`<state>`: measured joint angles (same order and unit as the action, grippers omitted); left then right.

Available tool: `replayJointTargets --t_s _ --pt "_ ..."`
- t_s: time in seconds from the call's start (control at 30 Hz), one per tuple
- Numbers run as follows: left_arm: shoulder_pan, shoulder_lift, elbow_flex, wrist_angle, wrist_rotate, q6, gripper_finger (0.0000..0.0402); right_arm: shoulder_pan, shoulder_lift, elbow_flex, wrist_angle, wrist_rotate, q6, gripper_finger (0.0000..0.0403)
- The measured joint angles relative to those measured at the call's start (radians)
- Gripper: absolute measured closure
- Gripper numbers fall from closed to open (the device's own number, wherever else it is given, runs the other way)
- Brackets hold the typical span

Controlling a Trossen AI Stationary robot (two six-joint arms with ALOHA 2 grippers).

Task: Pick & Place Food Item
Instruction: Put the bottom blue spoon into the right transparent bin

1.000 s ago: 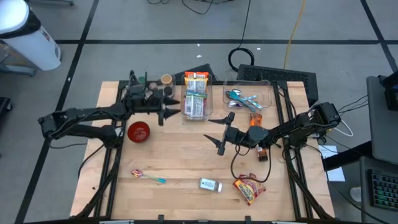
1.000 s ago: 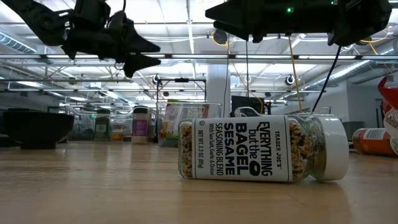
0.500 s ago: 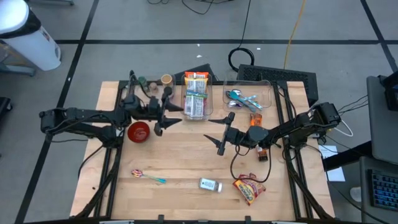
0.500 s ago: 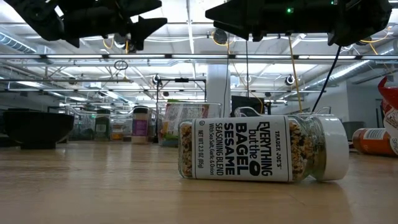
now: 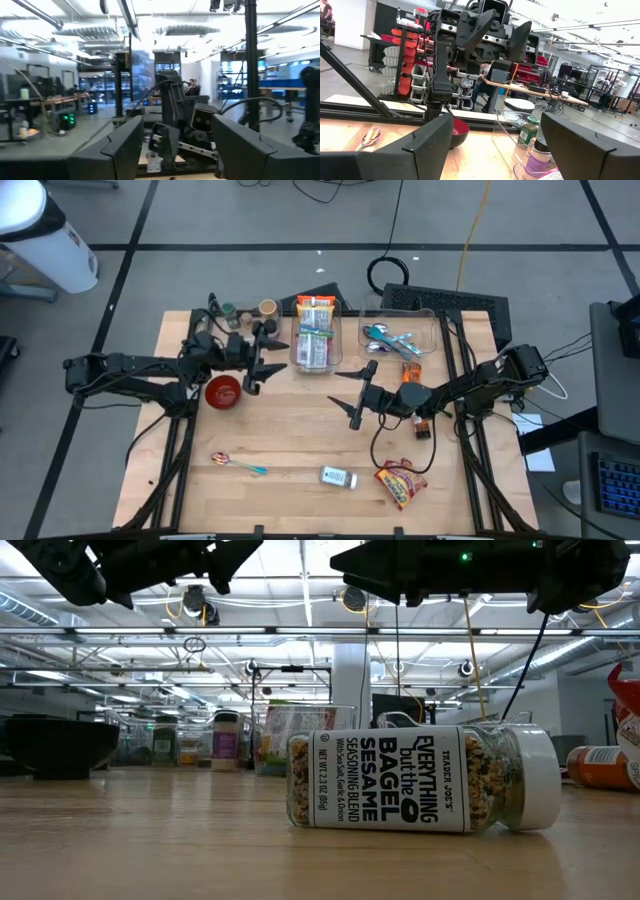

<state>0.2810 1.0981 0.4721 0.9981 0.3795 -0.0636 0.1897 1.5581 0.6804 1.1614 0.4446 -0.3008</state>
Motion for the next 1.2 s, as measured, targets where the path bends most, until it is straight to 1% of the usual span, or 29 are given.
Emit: replayJointTargets --t_s 0.17,0.37,0.5,0.57,0.67,0.73,0.83,0.9,0.97,1.07,1.2 --pt "0.000 0.000 0.000 0.000 -0.050 0.017 0.0163 0.000 0.000 0.000 0.000 0.000 0.000 0.0110" --pt "0.000 0.000 0.000 -0.063 -0.040 -0.046 0.0163 0.000 0.000 0.000 0.000 0.000 0.000 0.0110" --pt "-0.004 0.000 0.000 -0.104 -0.033 -0.052 0.0163 0.000 0.000 0.000 0.000 0.000 0.000 0.0110" --pt "-0.008 0.000 0.000 -0.119 0.010 -0.047 0.0163 0.000 0.000 0.000 0.000 0.000 0.000 0.0110" --pt "-0.008 0.000 0.000 -0.117 0.118 -0.045 0.0163 0.000 0.000 0.000 0.000 0.000 0.000 0.0110" --pt "-0.008 0.000 0.000 -0.118 0.165 -0.056 0.0163 0.000 0.000 0.000 0.000 0.000 0.000 0.0110" --pt "-0.004 -0.013 0.000 -0.122 0.199 -0.141 0.0163 0.000 0.000 0.000 0.000 0.000 0.000 0.0110" --pt "0.000 -0.024 0.000 -0.116 0.201 -0.205 0.0163 0.000 0.000 0.000 0.000 0.000 0.000 0.0110" --pt "0.001 -0.039 0.000 -0.121 0.225 -0.237 0.0163 0.000 0.000 0.000 0.000 0.000 0.000 0.0110" --pt "-0.001 -0.077 0.000 -0.118 0.309 -0.239 0.0163 0.000 0.000 0.000 0.000 0.000 0.000 0.0110" --pt "-0.001 -0.126 0.000 -0.121 0.447 -0.289 0.0163 0.000 0.000 0.000 0.000 0.000 0.000 0.0110"
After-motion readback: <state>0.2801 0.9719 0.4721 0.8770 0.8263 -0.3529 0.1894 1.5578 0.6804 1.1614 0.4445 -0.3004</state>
